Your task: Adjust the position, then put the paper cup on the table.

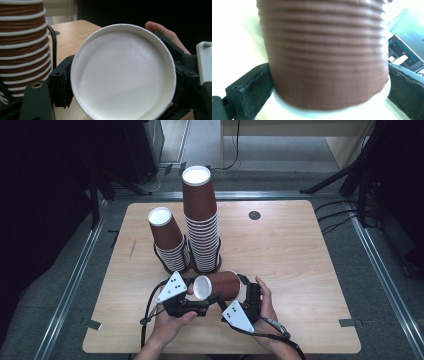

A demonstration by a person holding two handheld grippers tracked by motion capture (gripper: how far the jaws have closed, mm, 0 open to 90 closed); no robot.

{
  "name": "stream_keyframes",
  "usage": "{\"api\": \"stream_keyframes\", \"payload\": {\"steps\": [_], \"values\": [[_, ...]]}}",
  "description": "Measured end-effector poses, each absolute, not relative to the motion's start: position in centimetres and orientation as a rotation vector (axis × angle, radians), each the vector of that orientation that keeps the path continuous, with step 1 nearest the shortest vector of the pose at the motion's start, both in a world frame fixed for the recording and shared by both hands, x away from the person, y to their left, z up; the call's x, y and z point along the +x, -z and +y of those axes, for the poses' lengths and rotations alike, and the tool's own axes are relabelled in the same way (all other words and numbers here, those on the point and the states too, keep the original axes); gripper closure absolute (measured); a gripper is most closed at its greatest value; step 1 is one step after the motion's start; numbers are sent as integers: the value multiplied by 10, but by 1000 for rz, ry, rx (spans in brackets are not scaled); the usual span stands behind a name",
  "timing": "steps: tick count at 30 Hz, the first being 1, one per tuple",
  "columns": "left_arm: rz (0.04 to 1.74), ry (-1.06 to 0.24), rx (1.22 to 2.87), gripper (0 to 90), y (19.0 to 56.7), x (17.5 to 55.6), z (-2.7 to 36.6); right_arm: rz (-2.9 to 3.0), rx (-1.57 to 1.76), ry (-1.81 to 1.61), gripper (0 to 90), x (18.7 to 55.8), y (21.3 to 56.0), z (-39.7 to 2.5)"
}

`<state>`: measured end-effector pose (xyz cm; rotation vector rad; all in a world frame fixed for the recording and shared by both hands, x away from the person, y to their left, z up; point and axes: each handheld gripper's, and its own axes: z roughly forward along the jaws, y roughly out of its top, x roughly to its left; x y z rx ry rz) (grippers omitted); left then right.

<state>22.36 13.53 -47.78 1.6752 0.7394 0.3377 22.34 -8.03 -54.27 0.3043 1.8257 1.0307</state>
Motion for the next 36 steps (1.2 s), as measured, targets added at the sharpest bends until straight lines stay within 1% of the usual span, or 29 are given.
{"api": "stream_keyframes", "payload": {"steps": [16, 27, 36], "values": [[754, -397, 1574, 225, 471, 224, 153, 1827, 359, -1025, 0, 227, 548, -97], [748, -418, 1567, 224, 475, 225, 152, 1756, 640, -1085, 0, 235, 536, -132], [772, -419, 1569, 223, 480, 227, 150, 1760, 763, -1182, 0, 228, 532, -138]]}}
